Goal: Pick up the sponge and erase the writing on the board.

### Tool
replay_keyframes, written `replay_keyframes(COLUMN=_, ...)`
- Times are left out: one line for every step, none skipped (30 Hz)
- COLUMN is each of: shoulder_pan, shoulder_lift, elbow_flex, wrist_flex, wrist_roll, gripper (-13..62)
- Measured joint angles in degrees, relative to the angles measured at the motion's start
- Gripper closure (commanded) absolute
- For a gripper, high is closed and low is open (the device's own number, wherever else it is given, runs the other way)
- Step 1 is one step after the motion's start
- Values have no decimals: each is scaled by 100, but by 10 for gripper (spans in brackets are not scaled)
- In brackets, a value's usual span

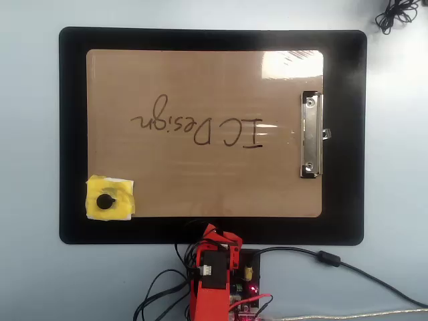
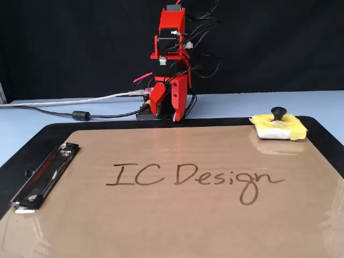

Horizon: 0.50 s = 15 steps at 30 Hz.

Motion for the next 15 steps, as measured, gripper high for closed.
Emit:
replay_keyframes(shoulder_pan=-26, shoulder_lift=0, elbow_flex=35, wrist_flex=-62, wrist_roll=246, gripper=152)
replay_keyframes(shoulder_pan=-53, shoulder_lift=0, elbow_flex=123, wrist_flex=-237, wrist_roll=976, gripper=152)
replay_keyframes(shoulder_pan=-79, shoulder_lift=0, elbow_flex=114, wrist_flex=-316, wrist_roll=1679, gripper=151)
replay_keyframes(shoulder_pan=-88, shoulder_lift=0, elbow_flex=105, wrist_flex=-527, wrist_roll=2206, gripper=150)
replay_keyframes(shoulder_pan=-105, shoulder_lift=0, elbow_flex=105, wrist_flex=-580, wrist_roll=2505, gripper=150)
replay_keyframes(shoulder_pan=-97, shoulder_lift=0, elbow_flex=114, wrist_flex=-563, wrist_roll=2672, gripper=150)
replay_keyframes(shoulder_pan=-97, shoulder_lift=0, elbow_flex=114, wrist_flex=-536, wrist_roll=2689, gripper=150)
replay_keyframes(shoulder_pan=-97, shoulder_lift=0, elbow_flex=114, wrist_flex=-580, wrist_roll=2672, gripper=151)
replay_keyframes(shoulder_pan=-97, shoulder_lift=0, elbow_flex=114, wrist_flex=-589, wrist_roll=2663, gripper=152)
replay_keyframes(shoulder_pan=-97, shoulder_lift=0, elbow_flex=114, wrist_flex=-589, wrist_roll=2663, gripper=154)
replay_keyframes(shoulder_pan=-97, shoulder_lift=0, elbow_flex=114, wrist_flex=-580, wrist_roll=2663, gripper=156)
replay_keyframes(shoulder_pan=-97, shoulder_lift=0, elbow_flex=114, wrist_flex=-580, wrist_roll=2663, gripper=156)
replay_keyframes(shoulder_pan=-97, shoulder_lift=0, elbow_flex=114, wrist_flex=-571, wrist_roll=2663, gripper=157)
replay_keyframes(shoulder_pan=-97, shoulder_lift=0, elbow_flex=114, wrist_flex=-571, wrist_roll=2663, gripper=158)
replay_keyframes(shoulder_pan=-97, shoulder_lift=0, elbow_flex=114, wrist_flex=-589, wrist_roll=2663, gripper=159)
